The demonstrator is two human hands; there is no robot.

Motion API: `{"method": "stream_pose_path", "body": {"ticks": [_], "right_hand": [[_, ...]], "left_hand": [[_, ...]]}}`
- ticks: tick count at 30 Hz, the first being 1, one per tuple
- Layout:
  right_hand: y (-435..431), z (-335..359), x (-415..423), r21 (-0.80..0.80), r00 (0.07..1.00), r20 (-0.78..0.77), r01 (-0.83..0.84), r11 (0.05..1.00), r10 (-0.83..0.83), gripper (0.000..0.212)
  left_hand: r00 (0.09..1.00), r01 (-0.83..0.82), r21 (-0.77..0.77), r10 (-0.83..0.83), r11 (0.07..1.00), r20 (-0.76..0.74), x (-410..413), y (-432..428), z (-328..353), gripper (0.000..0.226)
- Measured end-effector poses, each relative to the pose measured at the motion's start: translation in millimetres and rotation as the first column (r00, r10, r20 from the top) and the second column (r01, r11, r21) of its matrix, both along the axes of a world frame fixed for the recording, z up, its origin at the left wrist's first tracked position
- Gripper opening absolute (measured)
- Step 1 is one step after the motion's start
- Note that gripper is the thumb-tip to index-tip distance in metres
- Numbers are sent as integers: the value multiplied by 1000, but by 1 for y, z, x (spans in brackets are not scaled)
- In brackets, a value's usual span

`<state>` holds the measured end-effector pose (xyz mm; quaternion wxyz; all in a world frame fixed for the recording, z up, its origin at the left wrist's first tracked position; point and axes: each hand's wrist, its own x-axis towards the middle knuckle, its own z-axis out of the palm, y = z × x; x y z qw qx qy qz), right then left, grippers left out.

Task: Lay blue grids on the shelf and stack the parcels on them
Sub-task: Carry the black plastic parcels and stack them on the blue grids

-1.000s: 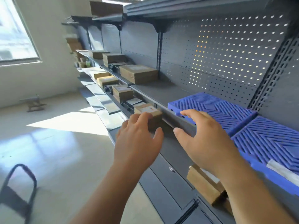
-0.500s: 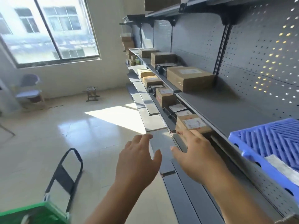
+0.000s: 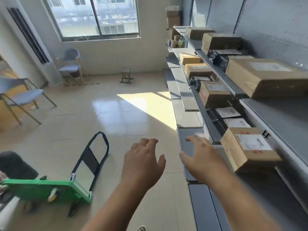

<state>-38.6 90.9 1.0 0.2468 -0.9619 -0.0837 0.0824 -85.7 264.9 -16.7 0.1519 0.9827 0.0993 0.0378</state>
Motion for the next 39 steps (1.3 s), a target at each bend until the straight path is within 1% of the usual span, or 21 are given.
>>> {"method": "stream_pose_path", "body": {"ticks": [4, 9, 16, 19, 24, 32, 36, 39], "right_hand": [[44, -13, 57, -50, 1000, -21, 20, 999, -21, 56], [89, -20, 127, -99, 993, -70, 90, 991, -97, 57], [110, -37, 207, -96, 974, -77, 205, 974, -212, 55], [103, -46, 243, -80, 965, -94, 239, 968, -246, 55], [72, -64, 313, -67, 940, -110, 318, 946, -324, 53], [3, -80, 419, -44, 885, -125, 447, 894, -449, 51], [-21, -90, 449, -48, 852, -141, 502, 863, -504, 53], [-36, -99, 466, -57, 806, -156, 570, 820, -571, 49]], "left_hand": [[1000, 8, 9, -8, 1000, -23, 65, 46, -16, 53], [996, 69, 23, -67, 997, -61, 144, 96, -25, 52], [978, 186, 25, -182, 982, -101, 243, 119, -36, 53], [966, 232, 4, -230, 973, -117, 285, 113, -42, 53], [925, 326, -105, -340, 939, -168, 361, 84, -50, 54], [882, 418, -67, -423, 906, -210, 479, 18, -55, 51], [849, 478, -46, -475, 877, -231, 524, -13, -62, 53], [811, 532, -40, -523, 846, -262, 556, -34, -68, 55]]}}
